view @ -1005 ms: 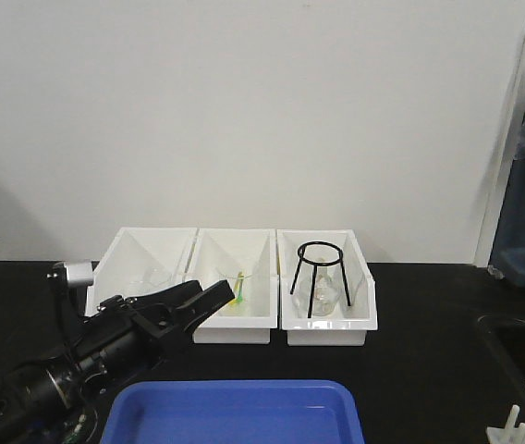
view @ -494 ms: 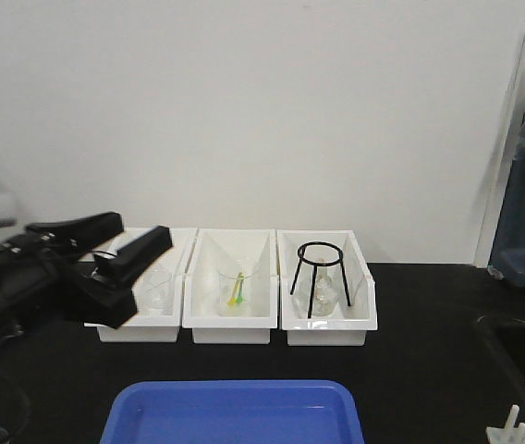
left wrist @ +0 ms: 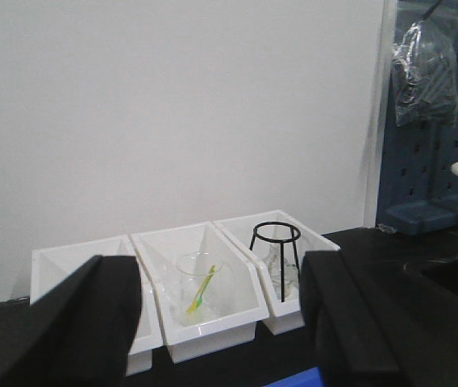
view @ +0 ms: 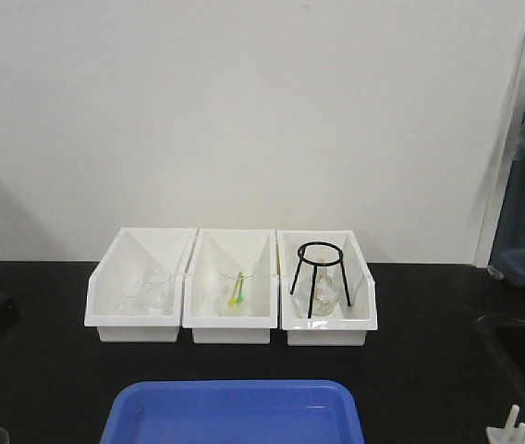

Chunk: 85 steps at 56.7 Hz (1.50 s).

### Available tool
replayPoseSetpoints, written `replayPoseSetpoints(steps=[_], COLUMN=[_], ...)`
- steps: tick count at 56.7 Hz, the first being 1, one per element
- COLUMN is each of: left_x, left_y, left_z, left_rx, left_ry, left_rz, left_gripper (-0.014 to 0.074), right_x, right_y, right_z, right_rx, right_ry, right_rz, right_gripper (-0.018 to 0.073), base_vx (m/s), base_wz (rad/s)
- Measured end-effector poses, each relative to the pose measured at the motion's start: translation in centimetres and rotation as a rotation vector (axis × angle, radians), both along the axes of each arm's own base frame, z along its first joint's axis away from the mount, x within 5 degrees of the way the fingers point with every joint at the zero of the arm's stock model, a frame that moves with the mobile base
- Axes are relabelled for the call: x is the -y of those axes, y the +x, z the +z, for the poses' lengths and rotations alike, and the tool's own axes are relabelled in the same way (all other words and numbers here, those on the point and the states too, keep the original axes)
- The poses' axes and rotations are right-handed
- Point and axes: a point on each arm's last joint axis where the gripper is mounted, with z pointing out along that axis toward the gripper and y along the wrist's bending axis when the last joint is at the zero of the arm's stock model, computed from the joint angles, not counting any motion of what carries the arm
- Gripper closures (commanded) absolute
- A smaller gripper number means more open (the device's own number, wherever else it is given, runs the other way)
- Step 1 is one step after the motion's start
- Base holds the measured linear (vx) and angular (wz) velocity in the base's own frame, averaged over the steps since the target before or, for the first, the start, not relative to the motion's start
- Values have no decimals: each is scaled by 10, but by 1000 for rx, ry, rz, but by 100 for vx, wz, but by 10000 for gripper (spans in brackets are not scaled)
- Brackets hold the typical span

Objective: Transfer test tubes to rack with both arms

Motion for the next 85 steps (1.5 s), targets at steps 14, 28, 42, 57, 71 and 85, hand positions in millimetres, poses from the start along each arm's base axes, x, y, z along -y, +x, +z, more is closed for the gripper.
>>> replayPoseSetpoints(steps=[14, 28, 42, 57, 71, 85], left_x=[-2, -2, -6, -15, -44, -61], left_y=[-1, -1, 0, -21, -56, -82], left_z=[-1, -1, -6, -6, -35, -99], left_rx=[-14, -20, -57, 14, 120, 82], left_ry=[4, 4, 41, 182, 60, -53], left_rz=[17, 19, 61, 77, 244, 416], left_gripper=[61, 64, 216, 528, 602, 602], right_x=[0, 0, 0, 0, 0, 0], right_y=[0, 0, 0, 0, 0, 0], right_z=[0, 0, 0, 0, 0, 0], right_rx=[-1, -1, -1, -1, -1, -1], right_ry=[0, 0, 0, 0, 0, 0], right_rz=[1, 1, 2, 2, 2, 2], right_gripper=[209, 209, 209, 209, 209, 209], base_vx=[0, 0, 0, 0, 0, 0], base_wz=[0, 0, 0, 0, 0, 0])
